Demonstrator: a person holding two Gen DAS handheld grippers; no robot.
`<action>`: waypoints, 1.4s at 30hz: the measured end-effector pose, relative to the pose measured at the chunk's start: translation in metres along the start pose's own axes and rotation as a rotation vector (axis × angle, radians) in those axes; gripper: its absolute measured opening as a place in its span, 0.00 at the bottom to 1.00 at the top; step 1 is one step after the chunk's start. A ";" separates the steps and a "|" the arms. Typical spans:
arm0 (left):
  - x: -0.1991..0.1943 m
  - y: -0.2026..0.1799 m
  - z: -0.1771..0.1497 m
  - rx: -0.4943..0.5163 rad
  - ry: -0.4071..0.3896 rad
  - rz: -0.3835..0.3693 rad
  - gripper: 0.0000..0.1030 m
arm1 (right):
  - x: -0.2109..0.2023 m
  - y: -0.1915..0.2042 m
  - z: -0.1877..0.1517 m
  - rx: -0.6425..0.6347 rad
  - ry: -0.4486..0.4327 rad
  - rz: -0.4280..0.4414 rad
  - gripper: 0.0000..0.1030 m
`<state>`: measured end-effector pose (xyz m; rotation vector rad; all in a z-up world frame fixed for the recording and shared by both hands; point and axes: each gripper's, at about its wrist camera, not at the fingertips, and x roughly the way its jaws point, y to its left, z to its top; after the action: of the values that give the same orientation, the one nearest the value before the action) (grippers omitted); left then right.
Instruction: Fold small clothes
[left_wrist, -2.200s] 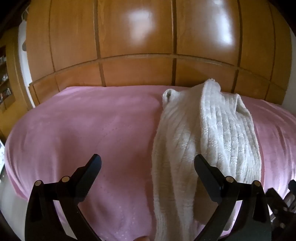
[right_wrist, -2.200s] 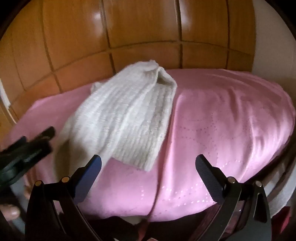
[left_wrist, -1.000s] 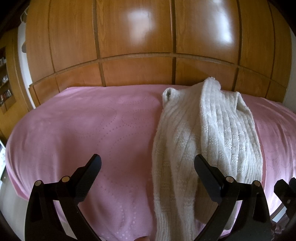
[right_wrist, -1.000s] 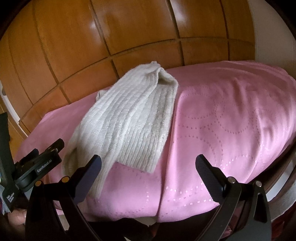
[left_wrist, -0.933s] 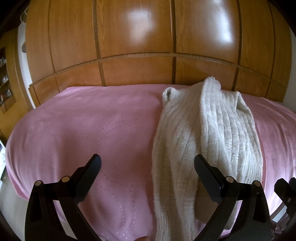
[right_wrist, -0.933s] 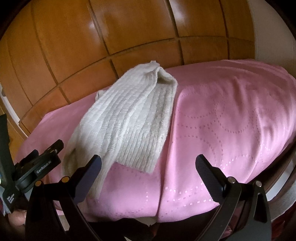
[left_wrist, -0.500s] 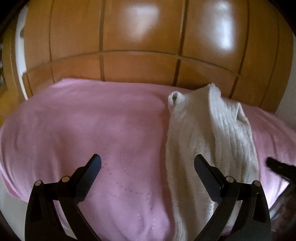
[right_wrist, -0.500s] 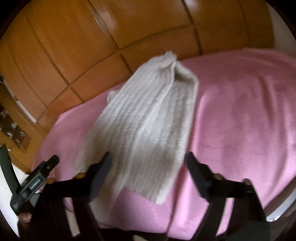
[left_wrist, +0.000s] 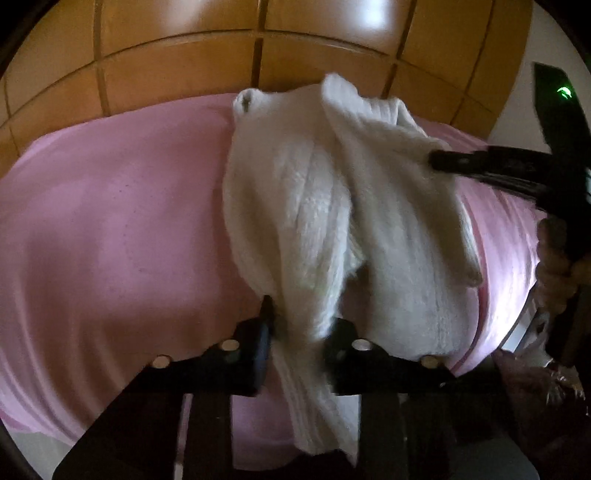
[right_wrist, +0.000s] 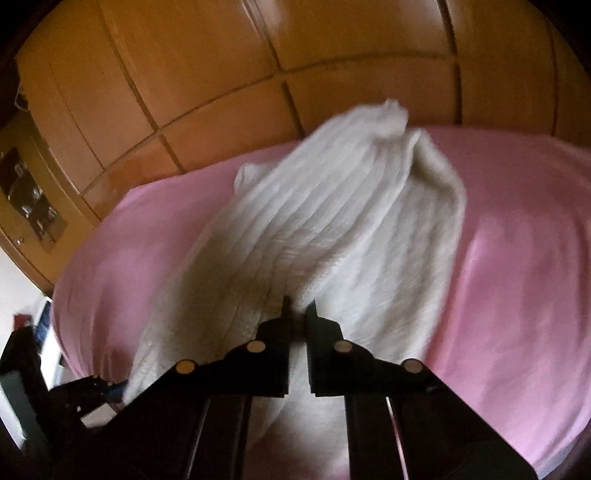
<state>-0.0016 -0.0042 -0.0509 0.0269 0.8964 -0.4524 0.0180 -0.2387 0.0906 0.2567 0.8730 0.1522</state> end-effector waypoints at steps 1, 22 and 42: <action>-0.006 0.007 0.003 -0.017 0.002 -0.019 0.12 | -0.010 -0.009 0.005 -0.010 -0.024 -0.027 0.05; -0.041 0.215 0.236 -0.368 -0.238 0.435 0.06 | -0.025 -0.267 0.133 0.268 -0.139 -0.738 0.24; -0.041 0.089 0.063 -0.454 -0.009 -0.407 0.72 | -0.006 -0.081 -0.035 0.308 0.199 0.213 0.36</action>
<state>0.0586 0.0780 0.0055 -0.5811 0.9813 -0.6151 -0.0107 -0.3118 0.0508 0.6312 1.0661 0.2443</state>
